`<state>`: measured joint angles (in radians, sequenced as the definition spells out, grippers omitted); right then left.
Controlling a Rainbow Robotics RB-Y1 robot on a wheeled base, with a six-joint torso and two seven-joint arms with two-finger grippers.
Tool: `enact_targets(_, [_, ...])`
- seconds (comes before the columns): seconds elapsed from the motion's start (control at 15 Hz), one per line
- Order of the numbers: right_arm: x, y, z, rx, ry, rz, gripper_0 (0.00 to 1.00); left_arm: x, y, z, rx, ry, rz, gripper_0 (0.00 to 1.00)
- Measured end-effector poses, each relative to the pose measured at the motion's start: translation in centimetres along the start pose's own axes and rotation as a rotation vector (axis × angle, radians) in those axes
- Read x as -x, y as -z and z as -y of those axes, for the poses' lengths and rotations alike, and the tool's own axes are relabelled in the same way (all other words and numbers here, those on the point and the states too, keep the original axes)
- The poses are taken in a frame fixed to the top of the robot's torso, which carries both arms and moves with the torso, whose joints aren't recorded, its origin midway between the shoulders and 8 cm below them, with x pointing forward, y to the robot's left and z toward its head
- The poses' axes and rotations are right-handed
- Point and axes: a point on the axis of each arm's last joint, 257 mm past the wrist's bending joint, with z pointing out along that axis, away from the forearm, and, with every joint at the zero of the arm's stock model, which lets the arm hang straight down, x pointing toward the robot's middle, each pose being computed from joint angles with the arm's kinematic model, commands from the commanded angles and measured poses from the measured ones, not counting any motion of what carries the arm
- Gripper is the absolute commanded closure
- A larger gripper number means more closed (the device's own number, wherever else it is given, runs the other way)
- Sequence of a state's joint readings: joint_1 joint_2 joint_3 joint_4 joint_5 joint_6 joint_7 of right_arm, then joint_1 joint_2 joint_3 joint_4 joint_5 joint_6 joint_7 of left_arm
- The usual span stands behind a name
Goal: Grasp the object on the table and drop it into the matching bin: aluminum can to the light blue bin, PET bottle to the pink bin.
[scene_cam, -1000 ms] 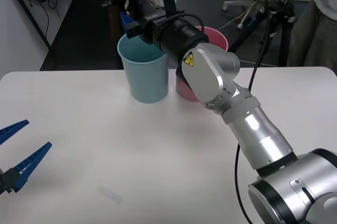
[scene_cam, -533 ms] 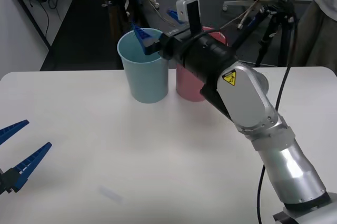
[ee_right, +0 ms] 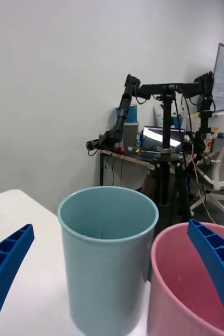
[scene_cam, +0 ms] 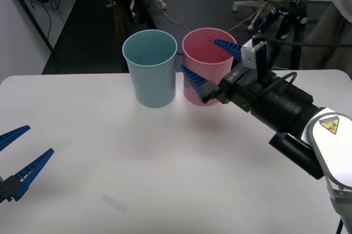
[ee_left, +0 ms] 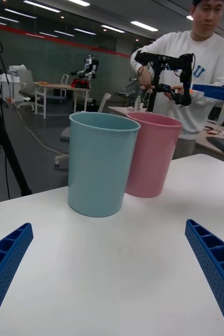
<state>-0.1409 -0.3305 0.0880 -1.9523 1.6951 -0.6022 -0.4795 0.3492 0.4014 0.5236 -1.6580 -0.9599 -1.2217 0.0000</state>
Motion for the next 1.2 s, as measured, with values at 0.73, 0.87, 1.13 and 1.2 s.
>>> enact_targets(0.73, [-4.1, 18.9, 2.1, 0.074, 0.133, -0.102, 0.00, 0.0, 0.0, 0.0, 0.000, 0.000, 0.000, 0.00])
enact_targets(0.87, [-4.7, 21.5, 1.8, 0.079, 0.113, -0.119, 0.00, 0.0, 0.0, 0.0, 0.000, 0.000, 0.000, 0.00])
enact_targets(1.13, [-7.0, 25.6, 1.9, 0.086, 0.025, -0.124, 0.00, 0.0, 0.0, 0.0, 0.000, 0.000, 0.000, 0.00])
enact_targets(1.2, [-7.5, 26.3, 2.1, 0.075, 0.013, -0.131, 0.00, 0.0, 0.0, 0.0, 0.000, 0.000, 0.000, 0.00])
